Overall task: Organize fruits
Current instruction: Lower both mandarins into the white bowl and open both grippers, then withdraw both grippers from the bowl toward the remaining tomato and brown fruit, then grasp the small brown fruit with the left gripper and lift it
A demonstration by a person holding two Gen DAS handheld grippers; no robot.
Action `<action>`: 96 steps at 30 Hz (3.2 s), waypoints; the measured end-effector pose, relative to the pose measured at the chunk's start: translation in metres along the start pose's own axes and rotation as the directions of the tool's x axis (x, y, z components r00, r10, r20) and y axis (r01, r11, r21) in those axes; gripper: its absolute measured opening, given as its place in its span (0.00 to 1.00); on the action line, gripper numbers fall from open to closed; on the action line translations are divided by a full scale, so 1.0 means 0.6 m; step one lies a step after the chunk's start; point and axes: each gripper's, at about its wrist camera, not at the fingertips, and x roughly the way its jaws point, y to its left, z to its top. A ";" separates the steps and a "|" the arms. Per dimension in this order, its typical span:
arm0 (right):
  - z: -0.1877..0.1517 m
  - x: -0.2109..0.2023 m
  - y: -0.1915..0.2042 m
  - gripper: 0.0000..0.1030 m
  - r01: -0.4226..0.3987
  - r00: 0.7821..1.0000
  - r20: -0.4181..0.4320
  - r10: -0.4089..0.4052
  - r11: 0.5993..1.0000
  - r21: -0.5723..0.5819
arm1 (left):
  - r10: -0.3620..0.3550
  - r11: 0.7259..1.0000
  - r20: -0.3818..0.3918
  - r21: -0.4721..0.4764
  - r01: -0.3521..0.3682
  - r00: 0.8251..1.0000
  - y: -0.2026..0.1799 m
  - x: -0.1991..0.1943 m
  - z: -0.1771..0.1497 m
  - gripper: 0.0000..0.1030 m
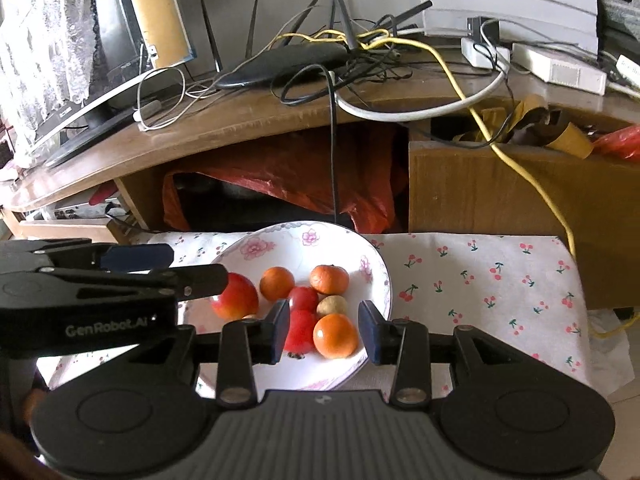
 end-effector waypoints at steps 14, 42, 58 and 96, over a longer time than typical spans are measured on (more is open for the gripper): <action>-0.032 -0.064 0.031 0.37 0.014 1.000 -0.023 -0.015 1.000 -0.018 | -0.002 1.000 -0.010 0.011 0.003 1.000 -0.015 -0.075 -0.041 0.62; -0.108 -0.107 0.083 0.37 0.059 0.984 -0.161 -0.077 0.992 -0.111 | -0.022 1.000 -0.096 -0.006 0.022 0.995 -0.022 -0.116 -0.133 0.62; -0.112 -0.067 0.039 0.37 0.064 0.965 -0.252 -0.068 0.998 -0.025 | -0.028 0.995 -0.250 -0.101 0.003 0.968 0.011 -0.004 -0.151 0.63; -0.089 -0.003 0.084 0.38 -0.033 0.977 -0.212 0.017 0.997 -0.071 | -0.059 0.994 -0.268 -0.099 0.033 0.961 0.025 -0.004 -0.162 0.31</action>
